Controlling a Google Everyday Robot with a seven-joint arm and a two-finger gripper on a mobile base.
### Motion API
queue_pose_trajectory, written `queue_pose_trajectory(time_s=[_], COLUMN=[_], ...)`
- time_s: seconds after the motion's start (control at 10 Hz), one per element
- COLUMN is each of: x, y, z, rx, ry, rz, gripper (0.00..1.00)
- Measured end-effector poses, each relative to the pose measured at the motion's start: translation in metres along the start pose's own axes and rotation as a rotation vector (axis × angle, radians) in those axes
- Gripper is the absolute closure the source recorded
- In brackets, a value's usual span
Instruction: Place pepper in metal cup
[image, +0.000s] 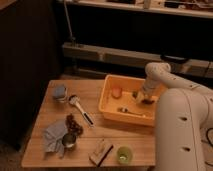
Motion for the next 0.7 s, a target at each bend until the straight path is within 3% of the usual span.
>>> queue_pose_trajectory(time_s=[0.1, 0.2, 0.7], x=[-0.0014, -0.0022, -0.0037], y=[-0.0008, -0.0011, -0.0029], z=[0.0009, 0.0027, 0.0075], rx=[-0.002, -0.006, 0.016], ry=[-0.004, -0.004, 0.020], rz=[-0.007, -0.014, -0.010], gripper=[0.37, 0.45, 0.95])
